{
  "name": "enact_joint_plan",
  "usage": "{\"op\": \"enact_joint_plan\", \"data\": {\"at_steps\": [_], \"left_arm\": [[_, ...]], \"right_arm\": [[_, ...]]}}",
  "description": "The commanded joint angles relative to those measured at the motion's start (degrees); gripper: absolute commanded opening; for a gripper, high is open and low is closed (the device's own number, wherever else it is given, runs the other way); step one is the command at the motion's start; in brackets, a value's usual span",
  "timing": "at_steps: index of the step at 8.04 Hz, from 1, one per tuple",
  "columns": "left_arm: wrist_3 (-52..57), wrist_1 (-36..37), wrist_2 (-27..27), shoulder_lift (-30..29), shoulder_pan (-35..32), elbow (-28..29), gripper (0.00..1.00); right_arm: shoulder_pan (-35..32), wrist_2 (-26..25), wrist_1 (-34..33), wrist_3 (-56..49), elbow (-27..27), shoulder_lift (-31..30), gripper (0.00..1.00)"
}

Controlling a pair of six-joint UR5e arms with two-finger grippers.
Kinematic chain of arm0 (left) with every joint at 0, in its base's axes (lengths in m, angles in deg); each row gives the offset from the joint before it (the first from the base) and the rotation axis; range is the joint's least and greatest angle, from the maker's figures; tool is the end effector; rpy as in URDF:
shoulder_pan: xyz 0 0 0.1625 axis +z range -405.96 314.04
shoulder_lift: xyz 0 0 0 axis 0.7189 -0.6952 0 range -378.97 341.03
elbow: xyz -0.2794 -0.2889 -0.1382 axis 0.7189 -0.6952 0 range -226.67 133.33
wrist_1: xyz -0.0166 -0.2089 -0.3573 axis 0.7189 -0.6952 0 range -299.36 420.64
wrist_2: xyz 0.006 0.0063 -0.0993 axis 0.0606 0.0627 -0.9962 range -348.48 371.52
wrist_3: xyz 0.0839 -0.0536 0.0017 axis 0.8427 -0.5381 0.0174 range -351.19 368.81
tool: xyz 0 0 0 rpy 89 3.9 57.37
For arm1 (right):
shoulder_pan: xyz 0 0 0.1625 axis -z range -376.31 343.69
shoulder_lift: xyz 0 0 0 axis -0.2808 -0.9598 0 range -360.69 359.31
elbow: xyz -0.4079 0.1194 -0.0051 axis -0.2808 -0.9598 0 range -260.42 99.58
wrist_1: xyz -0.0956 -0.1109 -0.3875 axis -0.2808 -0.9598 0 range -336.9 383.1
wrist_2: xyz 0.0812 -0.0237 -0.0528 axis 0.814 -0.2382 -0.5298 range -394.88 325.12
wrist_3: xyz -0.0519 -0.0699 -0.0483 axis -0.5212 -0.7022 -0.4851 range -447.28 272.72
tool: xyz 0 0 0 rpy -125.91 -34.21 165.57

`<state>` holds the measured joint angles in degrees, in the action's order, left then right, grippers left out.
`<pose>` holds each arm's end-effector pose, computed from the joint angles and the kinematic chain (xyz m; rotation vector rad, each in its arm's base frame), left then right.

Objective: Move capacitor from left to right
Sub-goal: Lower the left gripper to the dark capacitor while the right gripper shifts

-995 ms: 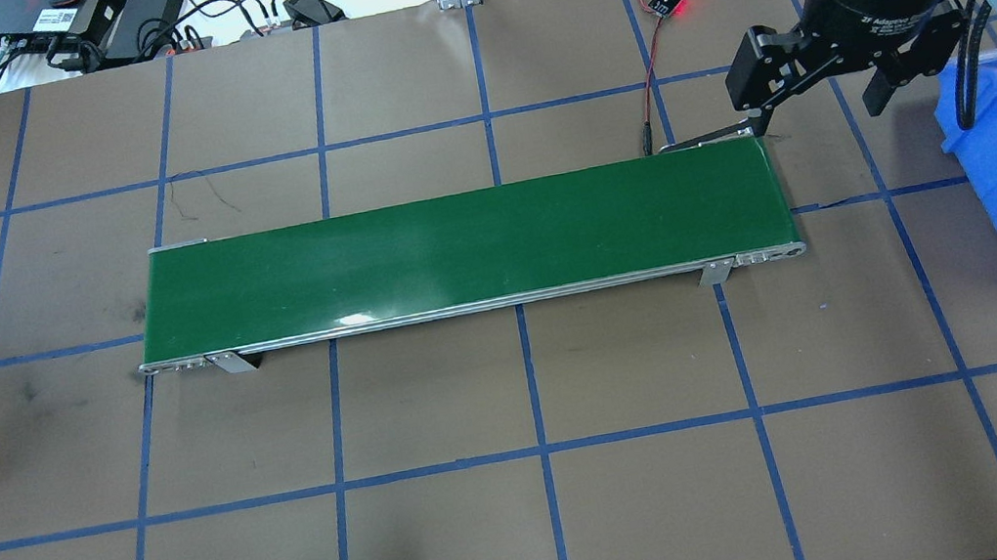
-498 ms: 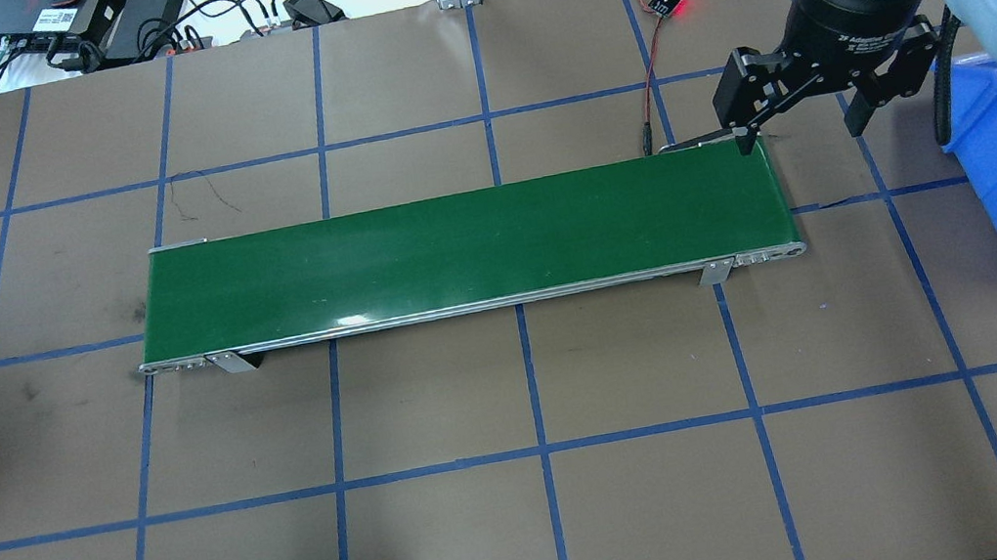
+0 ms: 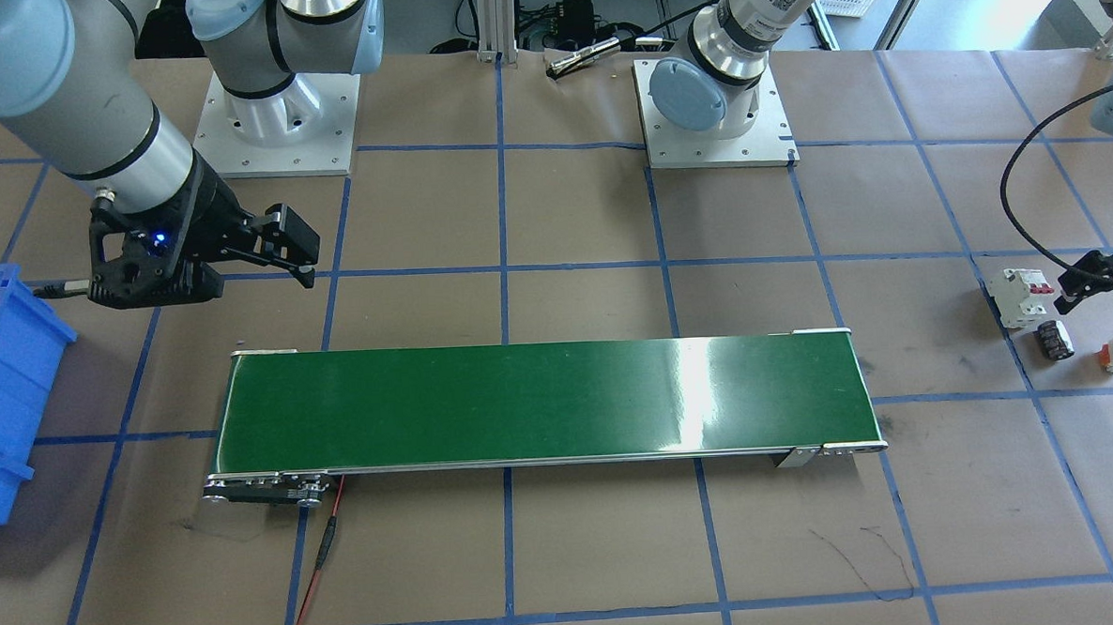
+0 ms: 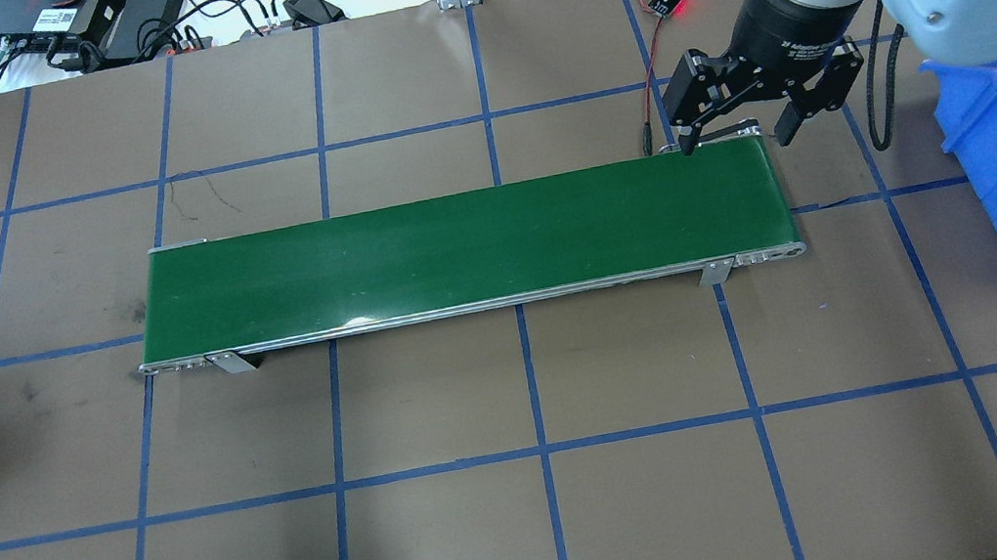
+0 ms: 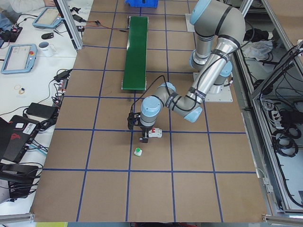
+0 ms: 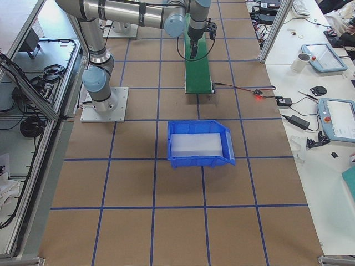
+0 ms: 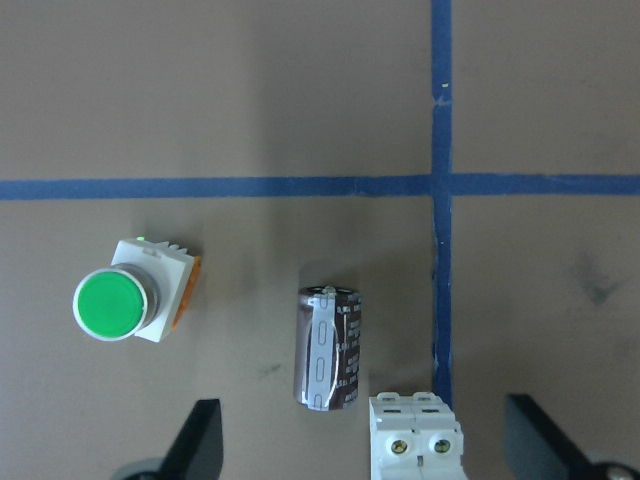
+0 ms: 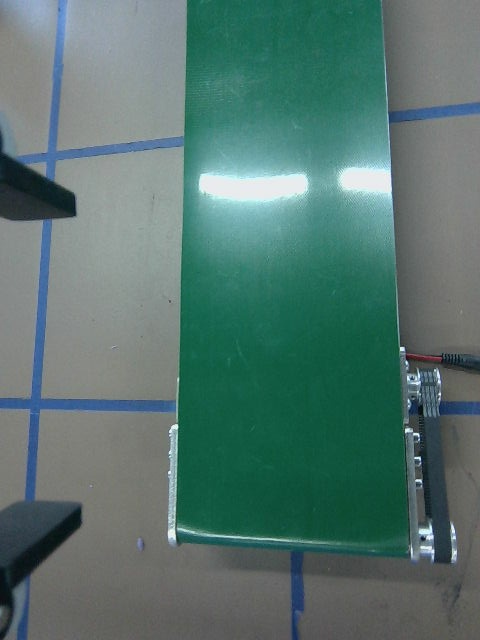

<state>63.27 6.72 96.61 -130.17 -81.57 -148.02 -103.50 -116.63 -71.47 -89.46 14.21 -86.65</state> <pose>0.3971 -0.4587 0.2549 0.0062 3.1369 -0.1657 0.1223 -0.5167 0.4219 0.0240 2.9929 0.0975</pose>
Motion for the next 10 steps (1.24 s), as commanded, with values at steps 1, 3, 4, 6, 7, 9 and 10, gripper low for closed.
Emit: {"op": "enact_joint_plan", "data": {"at_steps": [1,3,4,6,7,9,10], "left_arm": [[-0.8,0.1,-0.1,-3.8,0.0,0.4,1.0],[-0.8,0.1,0.0,-3.9,0.0,0.4,1.0],[-0.7,0.3,-0.1,-3.9,0.0,0.4,1.0],[-0.8,1.4,-4.8,-5.2,0.0,0.5,1.0],[-0.5,1.5,-4.9,-6.4,0.0,0.6,1.0],[-0.1,2.2,-4.9,-6.7,0.0,0.7,1.0],[-0.6,2.2,-4.8,-7.0,0.0,1.0,1.0]], "right_arm": [[0.0,1.2,-5.4,-0.5,0.0,4.3,1.0],[-0.1,1.2,-8.3,-0.8,0.0,6.5,1.0],[-0.1,1.2,-9.4,-0.9,0.0,8.0,1.0],[-0.1,1.5,-10.7,-0.1,0.0,9.6,1.0],[-0.1,3.1,-10.8,-0.1,0.0,10.9,1.0],[-0.1,6.1,-10.2,-0.1,1.2,12.1,1.0],[-0.1,6.0,-10.3,-0.1,2.3,12.3,1.0]]}}
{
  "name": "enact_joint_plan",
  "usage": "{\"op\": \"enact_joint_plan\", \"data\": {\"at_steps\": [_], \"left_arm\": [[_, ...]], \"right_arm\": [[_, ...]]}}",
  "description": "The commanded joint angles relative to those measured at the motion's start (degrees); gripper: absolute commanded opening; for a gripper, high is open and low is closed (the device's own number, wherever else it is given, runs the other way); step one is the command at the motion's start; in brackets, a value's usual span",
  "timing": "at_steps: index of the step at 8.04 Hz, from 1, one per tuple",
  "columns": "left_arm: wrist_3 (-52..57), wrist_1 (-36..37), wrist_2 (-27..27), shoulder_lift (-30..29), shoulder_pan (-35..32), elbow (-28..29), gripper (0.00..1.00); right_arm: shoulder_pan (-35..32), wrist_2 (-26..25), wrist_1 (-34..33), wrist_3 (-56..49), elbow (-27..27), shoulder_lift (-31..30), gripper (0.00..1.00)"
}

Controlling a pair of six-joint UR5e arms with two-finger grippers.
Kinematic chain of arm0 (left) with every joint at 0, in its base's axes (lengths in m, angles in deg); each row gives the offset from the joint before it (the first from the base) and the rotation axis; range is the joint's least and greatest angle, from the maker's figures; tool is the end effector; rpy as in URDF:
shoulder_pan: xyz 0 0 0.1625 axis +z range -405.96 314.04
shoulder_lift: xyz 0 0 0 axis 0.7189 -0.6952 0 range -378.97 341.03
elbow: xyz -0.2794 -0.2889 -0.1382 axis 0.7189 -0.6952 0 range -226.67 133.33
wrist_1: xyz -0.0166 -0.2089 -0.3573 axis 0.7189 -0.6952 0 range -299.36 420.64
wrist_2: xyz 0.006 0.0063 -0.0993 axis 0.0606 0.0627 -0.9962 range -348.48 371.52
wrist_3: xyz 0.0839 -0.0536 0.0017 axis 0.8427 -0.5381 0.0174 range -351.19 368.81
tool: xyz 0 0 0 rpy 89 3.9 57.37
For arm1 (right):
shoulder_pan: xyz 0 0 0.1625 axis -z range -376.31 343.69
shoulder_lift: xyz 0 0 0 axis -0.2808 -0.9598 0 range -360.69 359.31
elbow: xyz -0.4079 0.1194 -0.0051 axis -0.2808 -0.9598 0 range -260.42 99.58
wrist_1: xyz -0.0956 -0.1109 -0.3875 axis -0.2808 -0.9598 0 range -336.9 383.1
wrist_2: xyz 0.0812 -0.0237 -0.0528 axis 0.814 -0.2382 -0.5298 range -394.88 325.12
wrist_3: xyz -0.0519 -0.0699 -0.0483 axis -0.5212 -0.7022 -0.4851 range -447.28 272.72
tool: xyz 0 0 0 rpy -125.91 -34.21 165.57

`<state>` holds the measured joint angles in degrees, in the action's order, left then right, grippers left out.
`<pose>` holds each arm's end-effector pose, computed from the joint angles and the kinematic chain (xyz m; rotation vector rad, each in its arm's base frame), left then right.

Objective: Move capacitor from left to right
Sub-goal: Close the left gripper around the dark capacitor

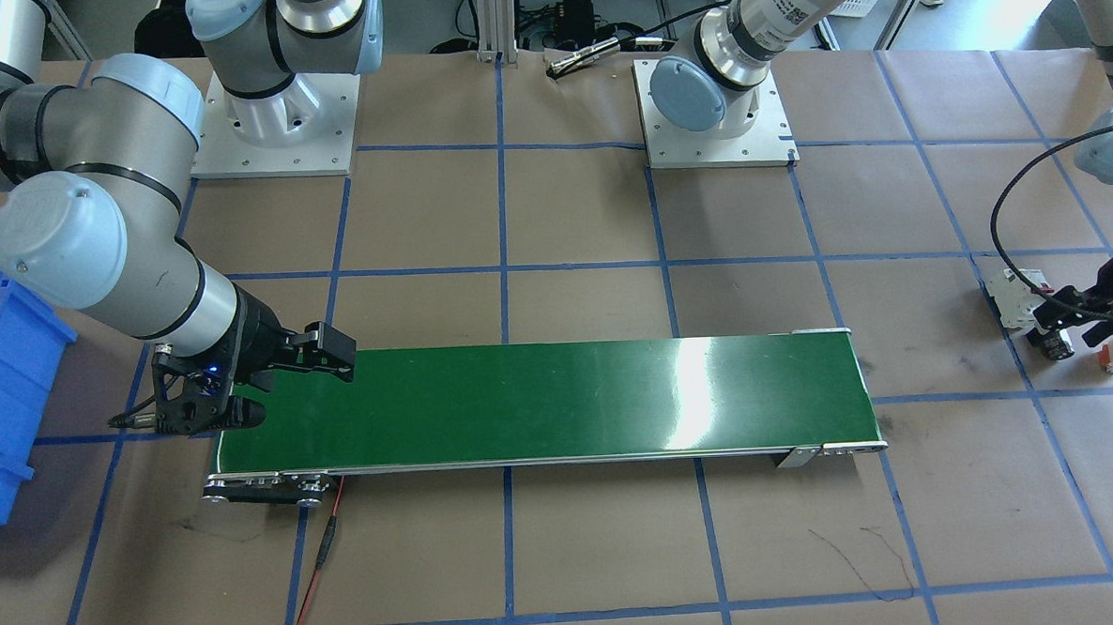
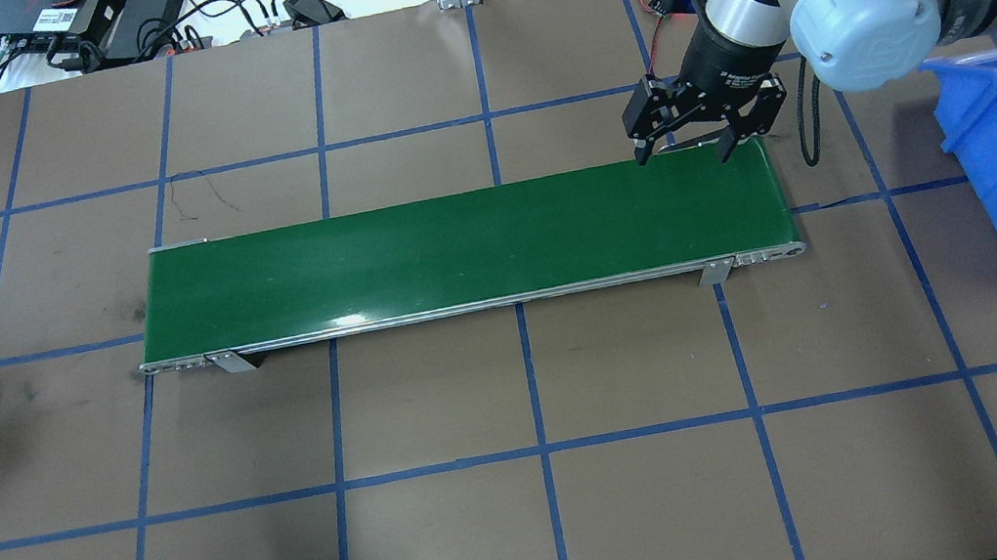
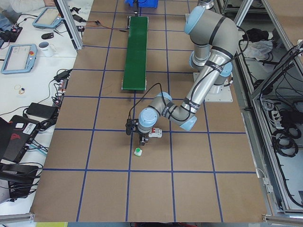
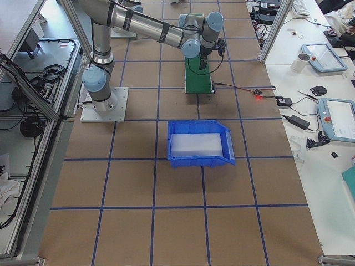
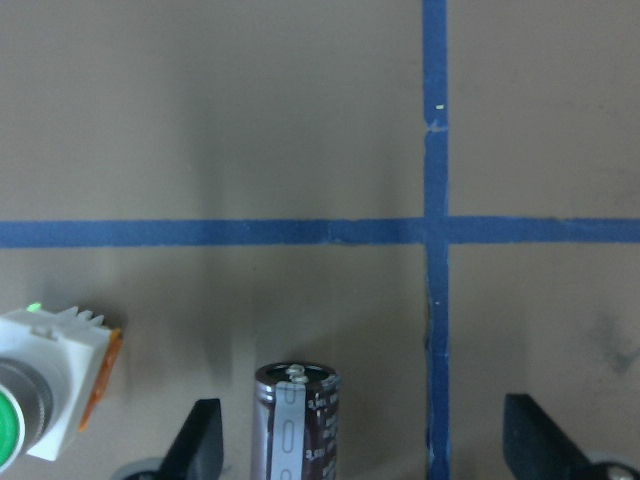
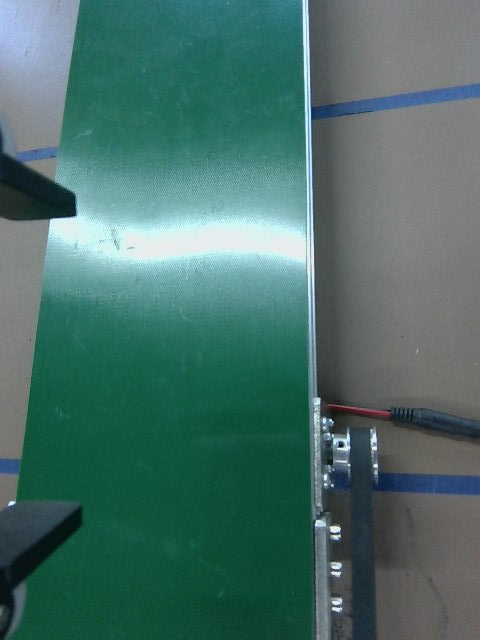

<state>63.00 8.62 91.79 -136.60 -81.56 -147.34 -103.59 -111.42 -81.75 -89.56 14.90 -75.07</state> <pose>0.4038 -0.4736 0.1973 0.0061 -3.0312 0.2046 0.1292 -0.5764 0.3248 0.0292 2.8990 0.1390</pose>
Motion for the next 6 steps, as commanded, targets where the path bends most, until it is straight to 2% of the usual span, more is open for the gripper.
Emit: {"op": "enact_joint_plan", "data": {"at_steps": [1,6], "left_arm": [[-0.3,0.2,0.1,-0.8,0.0,0.9,1.0],[-0.1,0.2,0.3,-1.0,0.0,1.2,1.0]], "right_arm": [[0.0,-0.2,-0.1,0.0,2.3,1.2,1.0],[0.0,-0.3,0.2,0.0,2.3,1.6,1.0]]}}
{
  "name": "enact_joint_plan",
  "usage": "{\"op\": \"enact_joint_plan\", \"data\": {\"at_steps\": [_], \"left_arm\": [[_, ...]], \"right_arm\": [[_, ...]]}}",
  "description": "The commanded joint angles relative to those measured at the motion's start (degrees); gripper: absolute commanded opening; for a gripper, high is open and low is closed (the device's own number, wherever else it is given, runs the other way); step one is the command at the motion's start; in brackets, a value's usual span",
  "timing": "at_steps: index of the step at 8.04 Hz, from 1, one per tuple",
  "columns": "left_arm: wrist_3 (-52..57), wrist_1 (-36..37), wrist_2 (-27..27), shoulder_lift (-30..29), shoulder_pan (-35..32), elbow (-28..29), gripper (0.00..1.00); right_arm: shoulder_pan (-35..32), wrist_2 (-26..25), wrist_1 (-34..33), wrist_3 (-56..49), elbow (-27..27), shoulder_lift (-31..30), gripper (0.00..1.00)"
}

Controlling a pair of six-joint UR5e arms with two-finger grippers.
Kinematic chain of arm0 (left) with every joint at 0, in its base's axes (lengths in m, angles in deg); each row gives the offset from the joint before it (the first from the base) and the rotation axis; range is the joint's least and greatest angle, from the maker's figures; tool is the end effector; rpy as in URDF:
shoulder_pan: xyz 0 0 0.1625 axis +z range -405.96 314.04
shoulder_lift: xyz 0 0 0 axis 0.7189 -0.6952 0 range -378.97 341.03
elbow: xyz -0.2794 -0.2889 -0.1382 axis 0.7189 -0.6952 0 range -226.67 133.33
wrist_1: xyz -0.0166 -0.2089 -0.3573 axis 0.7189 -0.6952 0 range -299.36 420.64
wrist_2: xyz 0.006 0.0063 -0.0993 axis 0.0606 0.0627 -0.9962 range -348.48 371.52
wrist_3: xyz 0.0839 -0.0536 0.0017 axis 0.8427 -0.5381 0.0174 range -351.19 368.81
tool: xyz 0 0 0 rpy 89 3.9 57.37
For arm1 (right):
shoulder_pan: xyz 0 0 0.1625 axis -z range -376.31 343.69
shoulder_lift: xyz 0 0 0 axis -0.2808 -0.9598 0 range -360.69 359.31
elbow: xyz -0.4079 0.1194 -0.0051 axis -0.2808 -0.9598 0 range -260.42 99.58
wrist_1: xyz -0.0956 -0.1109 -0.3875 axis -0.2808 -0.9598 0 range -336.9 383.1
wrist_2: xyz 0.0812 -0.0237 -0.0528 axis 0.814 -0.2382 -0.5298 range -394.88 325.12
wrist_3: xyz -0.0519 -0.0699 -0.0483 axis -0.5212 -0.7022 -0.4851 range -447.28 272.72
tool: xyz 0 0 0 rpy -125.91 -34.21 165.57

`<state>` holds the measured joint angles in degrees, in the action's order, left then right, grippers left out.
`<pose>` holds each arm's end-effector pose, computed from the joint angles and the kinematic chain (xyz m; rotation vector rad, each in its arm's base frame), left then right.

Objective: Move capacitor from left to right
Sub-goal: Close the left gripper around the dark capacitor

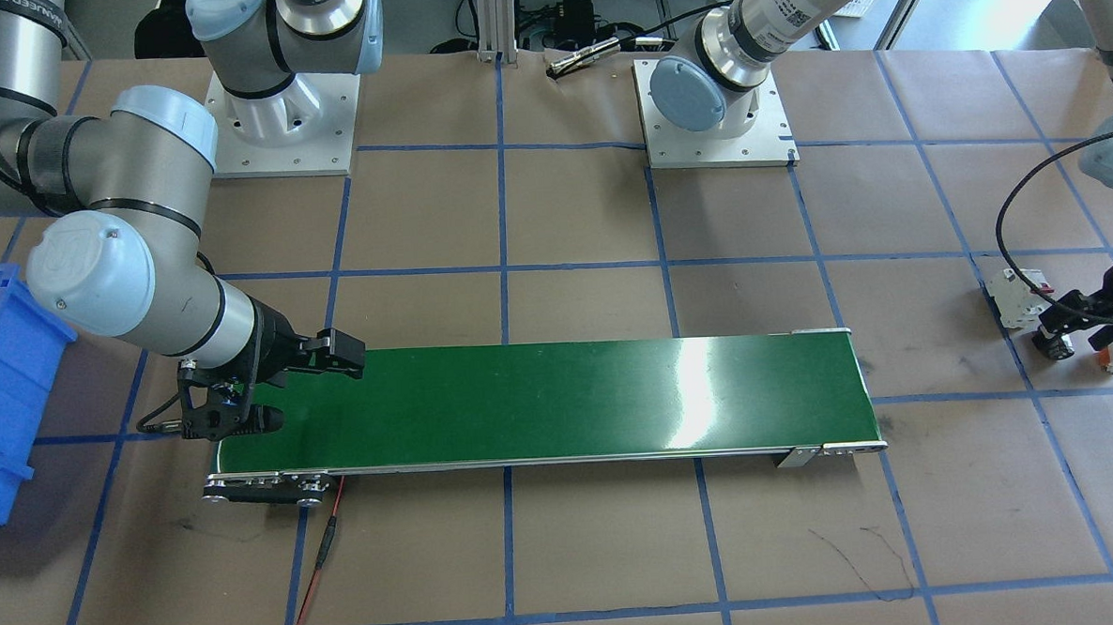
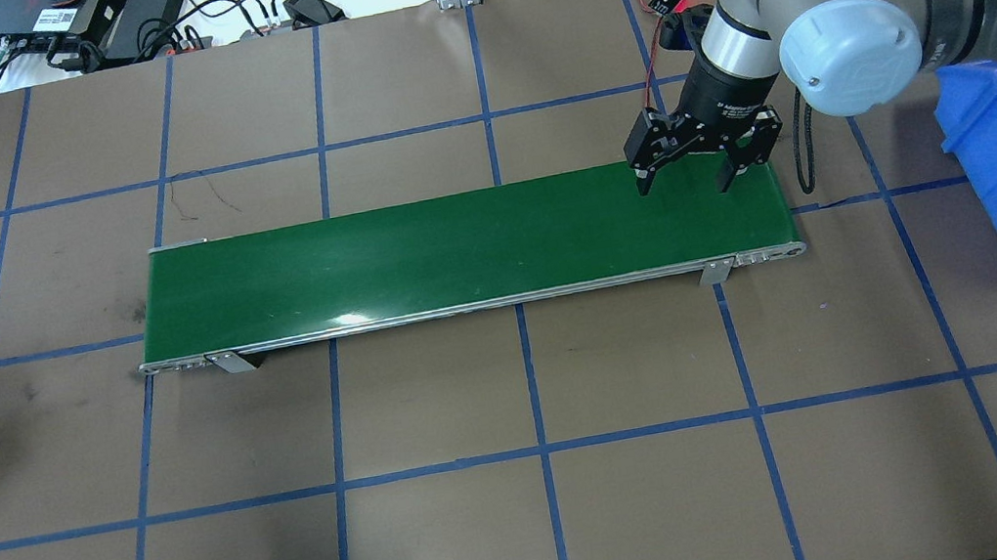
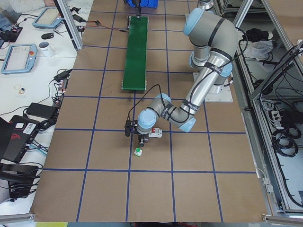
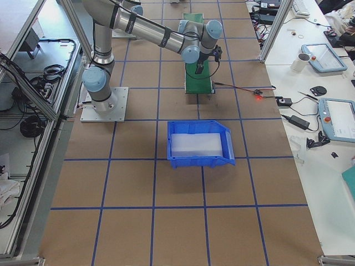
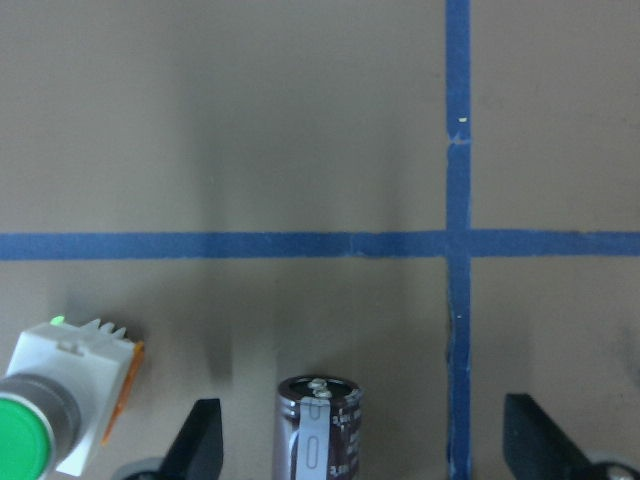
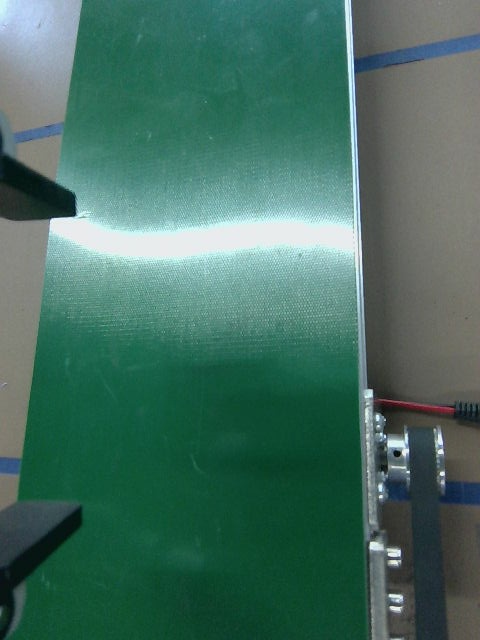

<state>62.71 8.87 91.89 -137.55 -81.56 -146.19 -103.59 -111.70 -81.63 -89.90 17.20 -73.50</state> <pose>0.4103 -0.4780 0.1959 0.0128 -3.0379 0.2095 0.1290 -0.5696 0.2911 0.0319 2.8944 0.2393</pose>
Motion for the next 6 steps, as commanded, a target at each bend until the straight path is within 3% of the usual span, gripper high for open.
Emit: {"op": "enact_joint_plan", "data": {"at_steps": [1,5,6], "left_arm": [[0.3,0.1,0.6,-0.8,0.0,0.1,1.0],[-0.1,1.4,3.9,-1.3,0.0,0.1,1.0],[0.1,1.4,4.2,-1.3,0.0,0.0,0.77]], "right_arm": [[0.0,0.0,0.1,0.2,0.0,0.0,1.0],[0.0,0.0,0.1,0.2,0.0,0.0,1.0],[0.0,0.0,0.0,0.3,-0.1,0.0,1.0]]}}
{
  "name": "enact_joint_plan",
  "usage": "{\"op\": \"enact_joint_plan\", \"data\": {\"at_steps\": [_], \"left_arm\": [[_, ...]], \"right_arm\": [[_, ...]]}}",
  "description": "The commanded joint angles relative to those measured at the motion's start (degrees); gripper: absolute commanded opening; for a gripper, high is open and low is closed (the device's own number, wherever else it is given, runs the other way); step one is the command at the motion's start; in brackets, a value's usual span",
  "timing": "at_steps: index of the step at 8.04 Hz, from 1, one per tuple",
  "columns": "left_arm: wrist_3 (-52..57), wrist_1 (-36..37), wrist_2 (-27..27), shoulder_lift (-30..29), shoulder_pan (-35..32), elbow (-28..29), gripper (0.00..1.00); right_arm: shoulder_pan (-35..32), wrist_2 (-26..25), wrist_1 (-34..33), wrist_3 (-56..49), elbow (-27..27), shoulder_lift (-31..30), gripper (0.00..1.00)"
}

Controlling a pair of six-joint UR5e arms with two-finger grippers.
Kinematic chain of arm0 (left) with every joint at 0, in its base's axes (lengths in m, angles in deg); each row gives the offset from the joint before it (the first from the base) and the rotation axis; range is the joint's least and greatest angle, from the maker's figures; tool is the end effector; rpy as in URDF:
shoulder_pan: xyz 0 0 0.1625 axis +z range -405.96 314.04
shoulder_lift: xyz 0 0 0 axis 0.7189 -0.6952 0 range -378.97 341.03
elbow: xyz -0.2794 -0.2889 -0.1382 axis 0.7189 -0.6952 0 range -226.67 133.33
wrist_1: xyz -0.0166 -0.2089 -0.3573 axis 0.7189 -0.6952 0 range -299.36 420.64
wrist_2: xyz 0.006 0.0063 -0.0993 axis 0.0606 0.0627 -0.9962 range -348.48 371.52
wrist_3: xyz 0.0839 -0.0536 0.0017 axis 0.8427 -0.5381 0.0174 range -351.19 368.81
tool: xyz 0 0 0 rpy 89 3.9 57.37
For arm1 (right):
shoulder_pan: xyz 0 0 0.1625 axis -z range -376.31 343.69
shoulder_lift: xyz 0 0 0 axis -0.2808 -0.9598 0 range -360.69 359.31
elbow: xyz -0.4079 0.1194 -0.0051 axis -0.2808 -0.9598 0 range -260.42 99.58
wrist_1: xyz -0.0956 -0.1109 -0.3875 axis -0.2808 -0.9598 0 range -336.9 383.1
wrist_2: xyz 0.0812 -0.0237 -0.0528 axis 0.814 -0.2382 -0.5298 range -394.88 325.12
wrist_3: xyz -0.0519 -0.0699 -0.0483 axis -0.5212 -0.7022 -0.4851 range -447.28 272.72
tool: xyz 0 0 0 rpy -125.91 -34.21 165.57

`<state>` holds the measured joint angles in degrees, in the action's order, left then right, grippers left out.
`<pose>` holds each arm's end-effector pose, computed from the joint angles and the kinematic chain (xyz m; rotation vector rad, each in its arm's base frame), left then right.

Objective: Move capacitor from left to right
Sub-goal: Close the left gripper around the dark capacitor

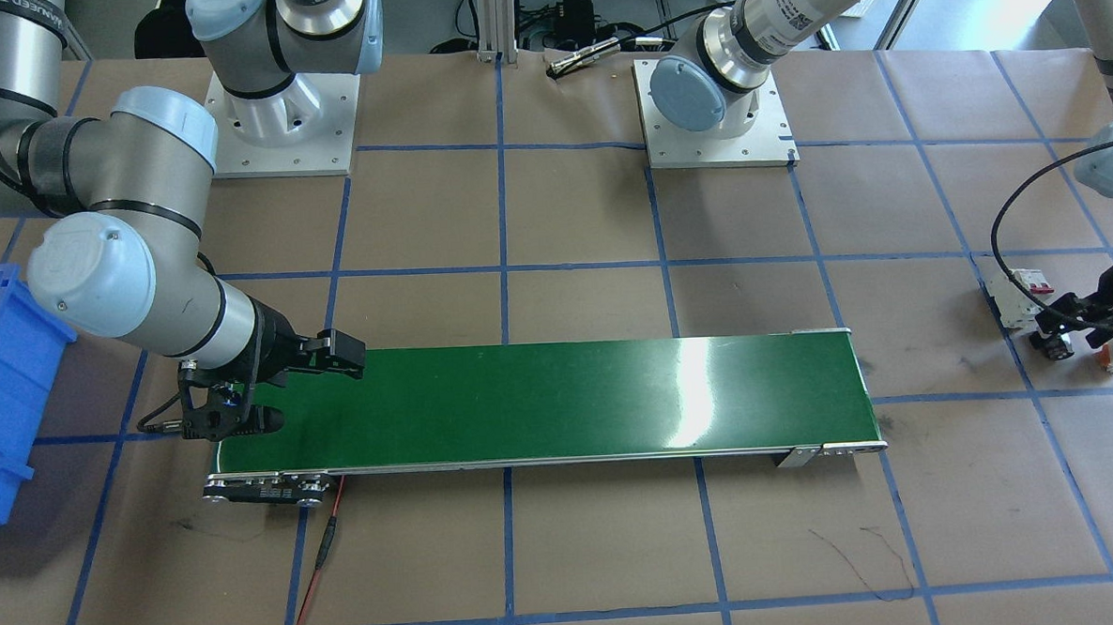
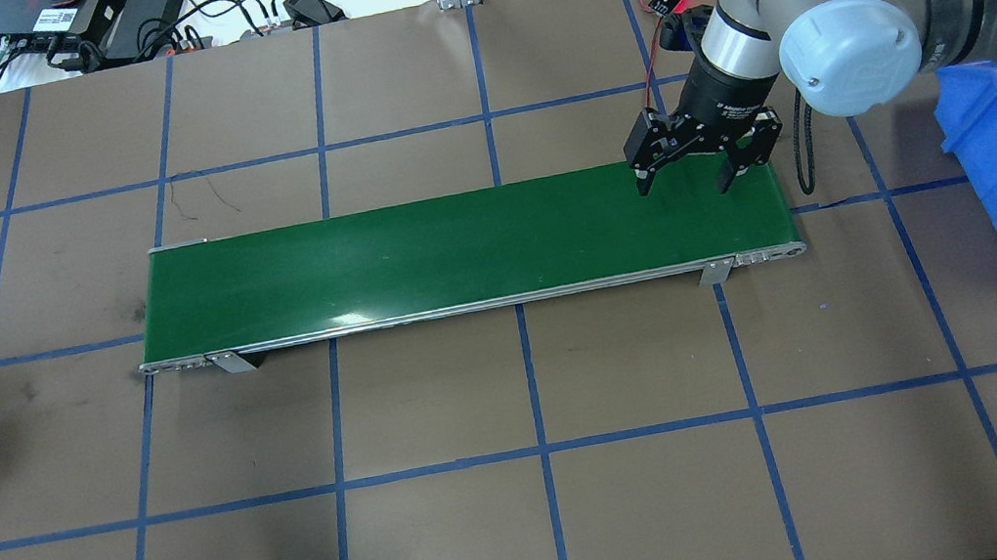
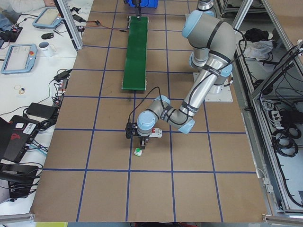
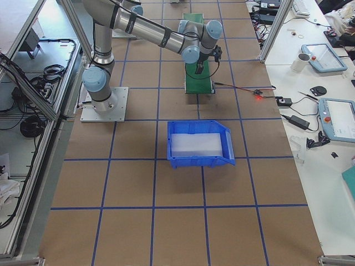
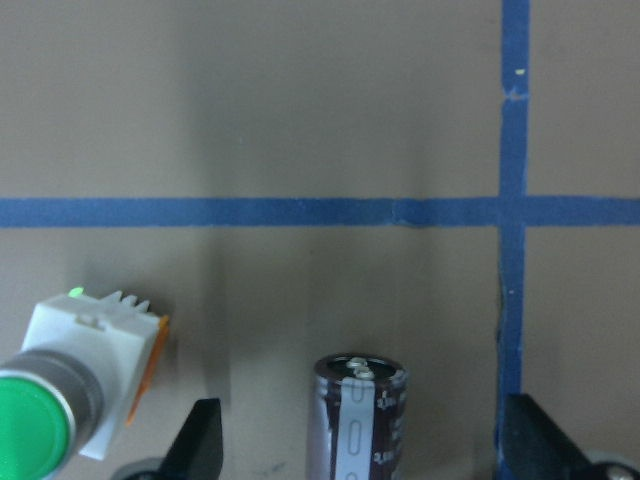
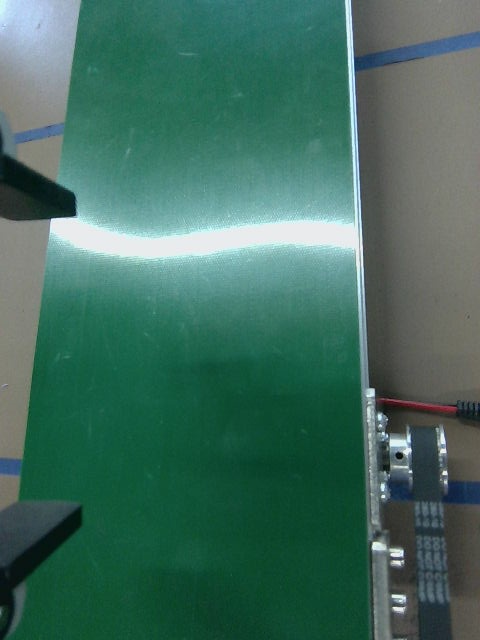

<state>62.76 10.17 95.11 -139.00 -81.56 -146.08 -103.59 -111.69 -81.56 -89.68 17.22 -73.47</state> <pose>0.4164 -0.4756 0.1826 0.0118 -3.0742 0.1411 0.1291 -0.5694 0.2905 0.0378 2.8940 0.2430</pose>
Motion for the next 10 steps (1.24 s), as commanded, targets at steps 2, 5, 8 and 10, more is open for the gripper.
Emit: {"op": "enact_joint_plan", "data": {"at_steps": [2,5,8,10], "left_arm": [[0.1,0.1,1.0,0.0,0.0,-0.1,0.28],[0.3,-0.7,3.9,0.1,0.0,-0.2,0.0],[0.4,-5.7,7.4,3.5,1.0,1.4,0.0],[0.4,-13.8,7.6,7.9,3.9,7.7,0.0]], "right_arm": [[0.1,-0.1,-0.4,0.0,-0.1,0.0,1.0],[0.1,-1.2,-4.3,0.6,-0.1,0.1,1.0],[0.1,-1.1,-7.1,1.2,-0.1,0.7,1.0],[0.1,-0.7,-8.4,1.2,-0.1,1.8,1.0]]}}
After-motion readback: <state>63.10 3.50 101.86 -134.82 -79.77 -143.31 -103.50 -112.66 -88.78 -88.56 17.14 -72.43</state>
